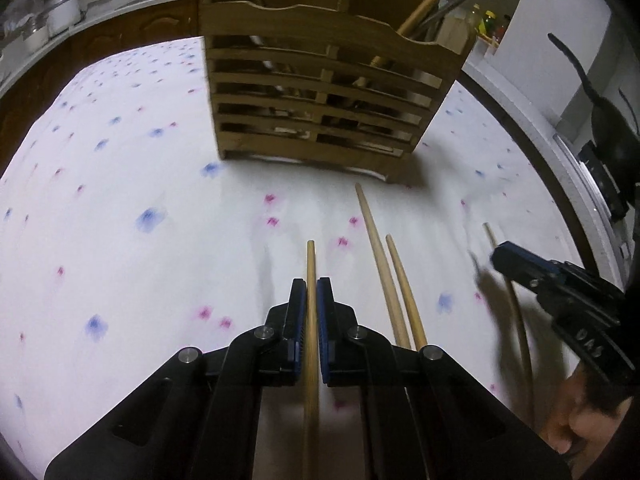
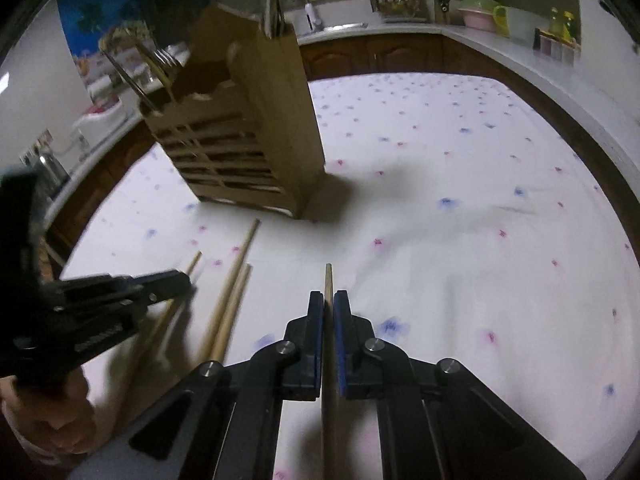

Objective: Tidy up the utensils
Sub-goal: 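Grasp a wooden chopstick with the left tool while the right tool grasps another wooden chopstick, then lift the wooden chopstick with the left tool while the right tool carries its chopstick to the holder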

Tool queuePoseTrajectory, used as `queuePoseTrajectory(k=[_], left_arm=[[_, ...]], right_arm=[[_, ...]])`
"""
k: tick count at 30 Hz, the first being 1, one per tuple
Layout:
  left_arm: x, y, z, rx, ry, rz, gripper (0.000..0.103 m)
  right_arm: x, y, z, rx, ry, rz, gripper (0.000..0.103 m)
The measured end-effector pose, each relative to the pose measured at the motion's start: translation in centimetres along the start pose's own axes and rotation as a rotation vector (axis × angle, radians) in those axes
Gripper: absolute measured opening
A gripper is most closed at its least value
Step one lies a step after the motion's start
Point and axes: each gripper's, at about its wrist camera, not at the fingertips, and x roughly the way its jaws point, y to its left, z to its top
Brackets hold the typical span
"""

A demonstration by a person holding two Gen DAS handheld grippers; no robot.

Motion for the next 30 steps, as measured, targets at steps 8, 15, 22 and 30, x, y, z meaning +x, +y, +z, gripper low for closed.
queuePoseTrajectory(k=[8, 15, 22, 30], left_arm=[[-4.6, 2.3, -0.2, -0.08, -0.066, -0.09, 0.005], [-10.8, 2.0, 0.1, -0.082, -0.193, -0.128, 0.005], [-15.9, 2.4, 0.8, -0.076, -0.306, -0.145, 0.005], [-18.1, 2.8, 1.6, -0.077, -0.371, -0.136, 0.005]], right_arm=[[-4.7, 0.2, -0.3, 0.059, -0.095, 0.064, 0.005], [-9.6, 1.3, 0.6, 0.054, -0.205, 0.087, 0.005], [-14.7, 2.6, 2.6, 0.032, -0.347, 0.104, 0.005], [-17.1, 3.1, 4.1, 0.023, -0.43, 0.102, 0.005]])
